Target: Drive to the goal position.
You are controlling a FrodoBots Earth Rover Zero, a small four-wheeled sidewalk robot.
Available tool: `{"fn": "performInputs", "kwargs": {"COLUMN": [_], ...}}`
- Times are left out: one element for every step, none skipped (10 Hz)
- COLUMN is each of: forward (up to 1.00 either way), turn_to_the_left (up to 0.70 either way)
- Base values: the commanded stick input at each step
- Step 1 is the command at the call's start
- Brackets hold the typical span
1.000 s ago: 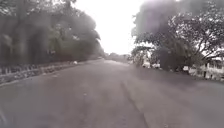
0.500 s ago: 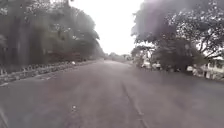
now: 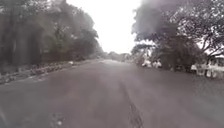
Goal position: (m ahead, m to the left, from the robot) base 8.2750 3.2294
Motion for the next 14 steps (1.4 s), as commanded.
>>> {"fn": "performInputs", "kwargs": {"forward": [0.70, 0.70, 0.70, 0.70, 0.70, 0.70, 0.70, 0.70, 0.70, 0.70, 0.70, 0.70, 0.70, 0.70], "turn_to_the_left": [0.00, 0.00, 0.00, 0.00, 0.00, 0.00, 0.00, 0.00, 0.00, 0.00, 0.00, 0.00, 0.00, 0.00]}}
